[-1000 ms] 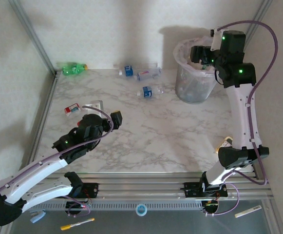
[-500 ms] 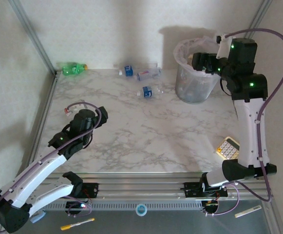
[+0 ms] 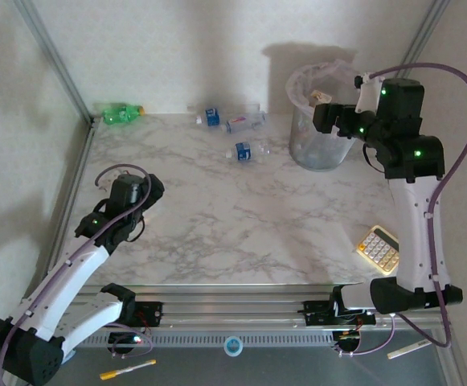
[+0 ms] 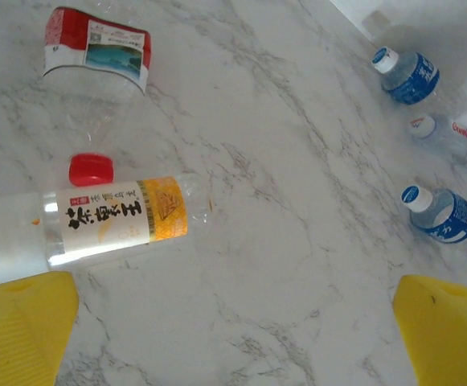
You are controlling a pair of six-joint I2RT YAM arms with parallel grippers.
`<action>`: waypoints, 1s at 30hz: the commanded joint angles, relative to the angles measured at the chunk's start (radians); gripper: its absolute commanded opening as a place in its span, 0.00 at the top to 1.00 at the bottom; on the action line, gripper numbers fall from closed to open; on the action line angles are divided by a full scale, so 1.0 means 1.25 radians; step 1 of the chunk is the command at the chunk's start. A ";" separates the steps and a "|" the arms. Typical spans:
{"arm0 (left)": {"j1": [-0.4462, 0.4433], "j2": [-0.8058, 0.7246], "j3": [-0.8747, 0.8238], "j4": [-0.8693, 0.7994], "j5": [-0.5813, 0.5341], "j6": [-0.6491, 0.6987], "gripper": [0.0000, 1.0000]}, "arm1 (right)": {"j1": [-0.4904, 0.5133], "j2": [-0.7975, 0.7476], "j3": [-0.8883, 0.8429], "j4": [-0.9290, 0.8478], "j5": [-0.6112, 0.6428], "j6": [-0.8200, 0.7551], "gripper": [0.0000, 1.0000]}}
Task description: Throw the plastic bottles in the bin
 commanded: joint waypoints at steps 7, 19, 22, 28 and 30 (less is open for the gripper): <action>0.052 -0.003 0.016 -0.138 -0.006 -0.144 0.00 | 0.008 -0.031 -0.047 -0.006 -0.036 0.014 0.01; 0.109 0.037 0.003 -0.154 -0.018 -0.107 0.00 | 0.011 -0.048 -0.094 0.004 -0.044 0.012 0.01; 0.121 0.069 0.007 -0.121 0.031 0.012 0.00 | 0.010 -0.052 -0.103 0.006 -0.045 0.011 0.01; 0.122 0.143 0.023 -0.100 0.086 0.156 0.00 | 0.010 -0.057 -0.114 0.011 -0.048 0.005 0.01; 0.122 0.176 0.028 -0.117 0.072 0.187 0.00 | 0.010 -0.060 -0.120 0.013 -0.048 0.003 0.01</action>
